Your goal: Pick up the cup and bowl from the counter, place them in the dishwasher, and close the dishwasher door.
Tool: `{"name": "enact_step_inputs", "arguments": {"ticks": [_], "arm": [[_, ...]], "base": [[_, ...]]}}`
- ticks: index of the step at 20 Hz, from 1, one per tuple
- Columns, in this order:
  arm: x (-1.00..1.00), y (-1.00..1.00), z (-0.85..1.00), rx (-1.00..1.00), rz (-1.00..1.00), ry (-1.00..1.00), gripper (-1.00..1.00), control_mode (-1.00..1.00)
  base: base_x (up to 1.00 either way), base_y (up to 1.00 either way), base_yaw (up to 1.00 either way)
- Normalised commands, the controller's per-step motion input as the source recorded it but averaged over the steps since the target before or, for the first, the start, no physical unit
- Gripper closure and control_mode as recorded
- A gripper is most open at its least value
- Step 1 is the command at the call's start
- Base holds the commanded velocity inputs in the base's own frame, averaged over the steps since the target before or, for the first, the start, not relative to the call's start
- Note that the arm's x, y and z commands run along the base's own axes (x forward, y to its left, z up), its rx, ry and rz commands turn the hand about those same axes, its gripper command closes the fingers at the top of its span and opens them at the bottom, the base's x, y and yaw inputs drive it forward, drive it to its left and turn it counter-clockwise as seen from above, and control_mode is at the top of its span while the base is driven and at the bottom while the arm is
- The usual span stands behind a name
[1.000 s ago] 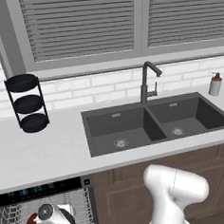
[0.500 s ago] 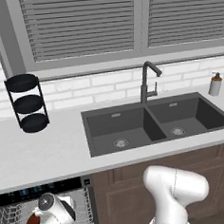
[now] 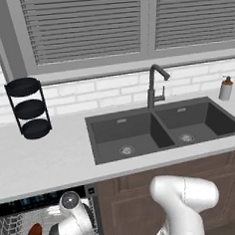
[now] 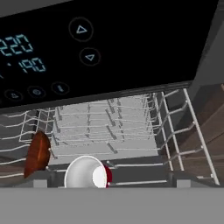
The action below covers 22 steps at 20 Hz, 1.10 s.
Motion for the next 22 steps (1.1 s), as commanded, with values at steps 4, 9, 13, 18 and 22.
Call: {"name": "enact_step_inputs", "arguments": {"ticks": [4, 9, 13, 18, 22], "arm": [[-0.03, -0.18, 0.26, 0.12, 0.0, 0.0, -1.0, -1.0], [-0.01, 0.0, 0.33, 0.1, 0.01, -0.01, -1.0, -1.0], [0.02, -0.25, 0.01, 0.03, 0.0, 0.0, -1.0, -1.0], [-0.01, -0.05, -0.13, 0.0, -0.01, -0.05, -1.0, -1.0], [-0.11, 0.01, 0.0, 0.0, 0.0, -0.05, -1.0, -1.0]], "base": [[0.0, 0.0, 0.0], [0.0, 0.0, 0.0], [0.0, 0.0, 0.0], [0.0, 0.0, 0.0], [0.0, 0.0, 0.0]]}}
